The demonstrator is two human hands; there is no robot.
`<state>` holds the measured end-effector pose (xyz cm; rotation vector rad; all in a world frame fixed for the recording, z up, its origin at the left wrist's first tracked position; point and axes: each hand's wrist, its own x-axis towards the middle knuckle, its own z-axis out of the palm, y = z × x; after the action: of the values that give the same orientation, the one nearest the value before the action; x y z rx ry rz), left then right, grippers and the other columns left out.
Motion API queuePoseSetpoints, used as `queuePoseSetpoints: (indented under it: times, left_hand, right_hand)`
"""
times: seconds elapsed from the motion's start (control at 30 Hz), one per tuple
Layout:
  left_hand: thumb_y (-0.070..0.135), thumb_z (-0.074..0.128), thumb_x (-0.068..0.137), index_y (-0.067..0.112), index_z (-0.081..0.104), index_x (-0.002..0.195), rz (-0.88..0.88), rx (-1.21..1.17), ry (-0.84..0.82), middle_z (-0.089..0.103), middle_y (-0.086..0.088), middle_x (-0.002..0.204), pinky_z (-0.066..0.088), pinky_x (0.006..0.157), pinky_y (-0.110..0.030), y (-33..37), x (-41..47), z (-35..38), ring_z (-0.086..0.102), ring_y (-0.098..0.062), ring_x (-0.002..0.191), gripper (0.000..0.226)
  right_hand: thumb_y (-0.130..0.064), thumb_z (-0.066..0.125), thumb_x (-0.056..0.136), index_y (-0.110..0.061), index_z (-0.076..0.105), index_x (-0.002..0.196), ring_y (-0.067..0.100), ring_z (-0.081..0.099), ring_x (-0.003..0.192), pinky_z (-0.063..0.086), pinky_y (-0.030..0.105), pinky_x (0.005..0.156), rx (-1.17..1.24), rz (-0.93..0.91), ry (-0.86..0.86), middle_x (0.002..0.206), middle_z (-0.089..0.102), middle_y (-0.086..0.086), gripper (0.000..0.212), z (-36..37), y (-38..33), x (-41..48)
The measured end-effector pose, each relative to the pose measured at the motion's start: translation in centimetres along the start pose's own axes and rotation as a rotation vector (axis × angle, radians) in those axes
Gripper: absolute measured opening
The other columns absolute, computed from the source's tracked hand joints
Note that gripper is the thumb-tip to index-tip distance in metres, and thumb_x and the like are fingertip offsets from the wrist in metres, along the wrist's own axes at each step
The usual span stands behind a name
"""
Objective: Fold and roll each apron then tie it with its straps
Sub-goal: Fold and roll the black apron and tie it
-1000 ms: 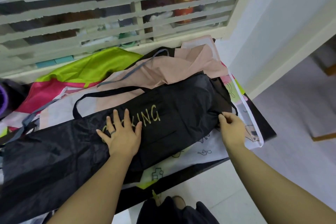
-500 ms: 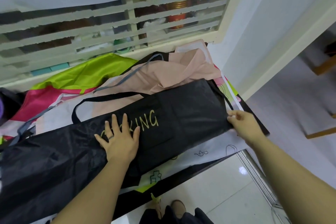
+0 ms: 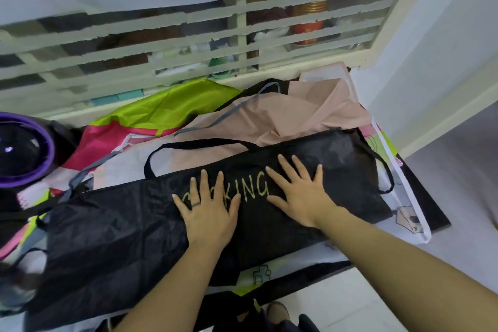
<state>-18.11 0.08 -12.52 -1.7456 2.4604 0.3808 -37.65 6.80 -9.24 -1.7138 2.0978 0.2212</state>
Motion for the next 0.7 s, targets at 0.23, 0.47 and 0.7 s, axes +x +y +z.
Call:
queuePoseSetpoints:
  times: [0.23, 0.47, 0.7]
  left_hand:
    - [0.072, 0.011, 0.087, 0.036, 0.007, 0.152, 0.050, 0.031, -0.027, -0.003, 0.004, 0.161, -0.009, 0.115, -0.054, -5.0, 1.0, -1.6, -0.009, -0.021, 0.147, 0.074]
    - [0.049, 0.032, 0.095, 0.016, 0.049, 0.138, 0.290, -0.052, 0.161, 0.037, -0.010, 0.149, 0.010, 0.116, -0.049, -9.6, -0.6, -5.2, 0.028, -0.028, 0.141, 0.057]
    - [0.055, 0.041, 0.089, 0.021, 0.044, 0.140, 0.585, 0.102, -0.038, 0.041, -0.004, 0.148, 0.020, 0.114, -0.041, -11.7, -8.8, -2.7, 0.036, -0.021, 0.136, 0.062]
  right_hand:
    - [-0.072, 0.024, 0.088, -0.041, -0.010, 0.149, 0.024, -0.019, 0.145, 0.002, 0.069, 0.109, 0.051, 0.210, -0.140, 0.158, -0.022, -0.007, 0.077, -1.1, 2.6, 1.1]
    - [-0.035, 0.064, 0.084, -0.018, 0.054, 0.131, 0.029, 0.040, 0.134, 0.024, 0.049, 0.113, 0.039, -0.388, 0.398, 0.142, 0.047, 0.009, 0.051, -0.9, -2.6, -1.5]
    - [-0.042, 0.078, 0.059, -0.016, 0.046, 0.138, 0.024, 0.047, 0.131, 0.023, 0.047, 0.114, -0.348, -0.608, 0.116, 0.142, 0.049, 0.007, 0.089, 3.2, -4.6, -5.4]
